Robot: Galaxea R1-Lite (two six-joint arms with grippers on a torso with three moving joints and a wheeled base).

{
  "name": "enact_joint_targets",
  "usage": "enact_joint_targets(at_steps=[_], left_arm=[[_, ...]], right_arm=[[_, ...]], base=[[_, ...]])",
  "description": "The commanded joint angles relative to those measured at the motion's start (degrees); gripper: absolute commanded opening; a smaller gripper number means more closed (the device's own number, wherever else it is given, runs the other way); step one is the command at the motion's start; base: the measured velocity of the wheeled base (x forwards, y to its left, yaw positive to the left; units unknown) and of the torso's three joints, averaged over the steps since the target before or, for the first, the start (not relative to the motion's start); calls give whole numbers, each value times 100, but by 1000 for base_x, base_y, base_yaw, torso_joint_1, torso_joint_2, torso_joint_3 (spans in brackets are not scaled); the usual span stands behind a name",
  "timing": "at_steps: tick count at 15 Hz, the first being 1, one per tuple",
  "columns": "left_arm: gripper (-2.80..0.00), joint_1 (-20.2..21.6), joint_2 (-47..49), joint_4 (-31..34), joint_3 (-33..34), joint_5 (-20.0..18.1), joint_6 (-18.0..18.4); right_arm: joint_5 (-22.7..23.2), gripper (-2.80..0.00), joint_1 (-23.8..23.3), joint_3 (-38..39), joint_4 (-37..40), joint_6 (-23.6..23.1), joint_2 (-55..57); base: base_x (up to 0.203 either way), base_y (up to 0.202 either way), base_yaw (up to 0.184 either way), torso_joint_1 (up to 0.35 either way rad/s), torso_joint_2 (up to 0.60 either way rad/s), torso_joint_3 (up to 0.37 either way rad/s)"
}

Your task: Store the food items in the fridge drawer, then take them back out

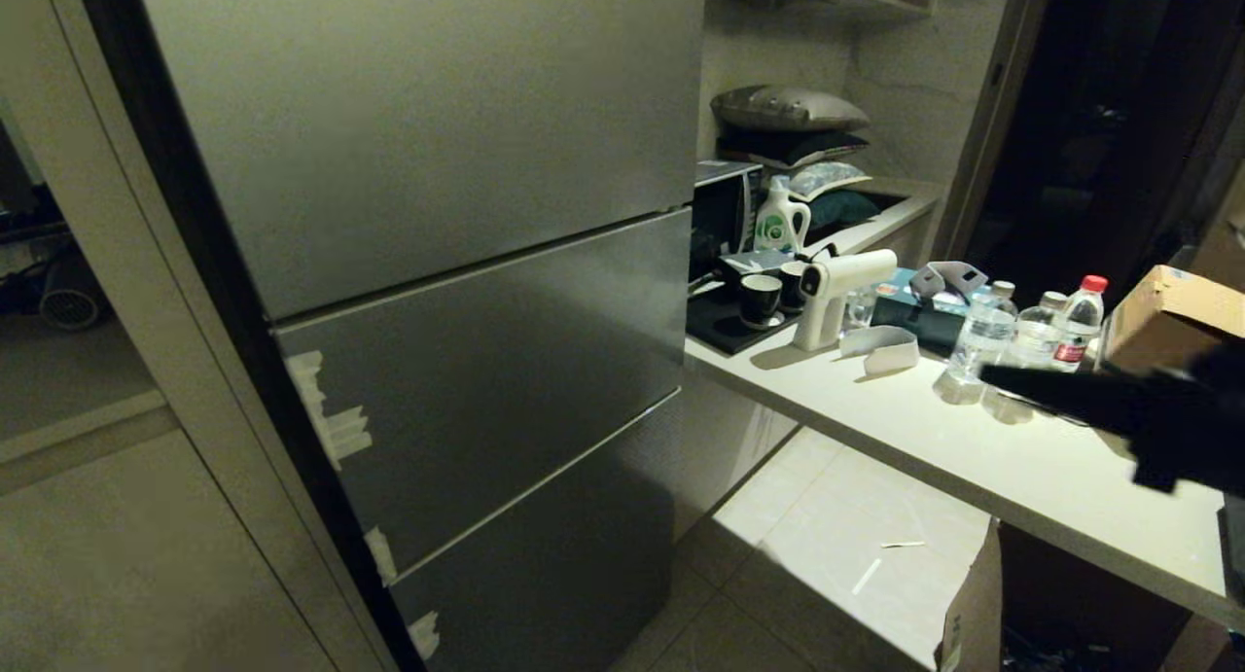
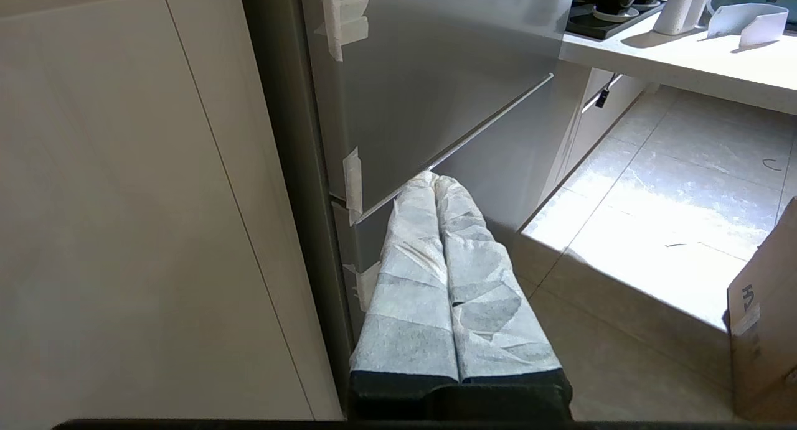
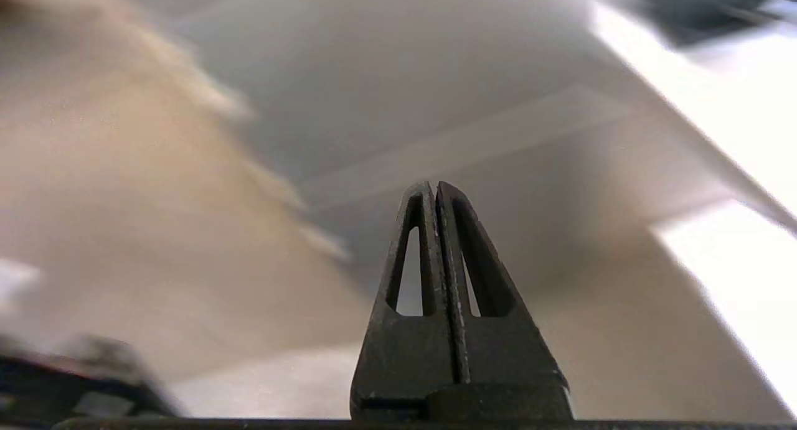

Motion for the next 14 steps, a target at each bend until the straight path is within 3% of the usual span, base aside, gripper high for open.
enact_joint_targets(at_steps=[1, 6, 9, 11, 14], left_arm=[[-280, 1, 9, 0, 0, -2, -5], [-280, 1, 9, 0, 0, -2, 4], [-280, 1, 9, 0, 0, -2, 1], [-280, 1, 9, 0, 0, -2, 4], [-280, 1, 9, 0, 0, -2, 4]], right_arm=[[-340, -280, -690, 1505, 391, -561, -2435], [-830, -280, -1425, 3643, 593, -1108, -5200], [-1204, -280, -1625, 3903, 539, -873, -6238], [-1809, -280, -1681, 3976, 578, -877, -6294], [-1725, -280, -1692, 3939, 957, -1546, -6282]], base=[[0, 0, 0, 0, 0, 0], [0, 0, 0, 0, 0, 0], [0, 0, 0, 0, 0, 0], [0, 0, 0, 0, 0, 0], [0, 0, 0, 0, 0, 0]])
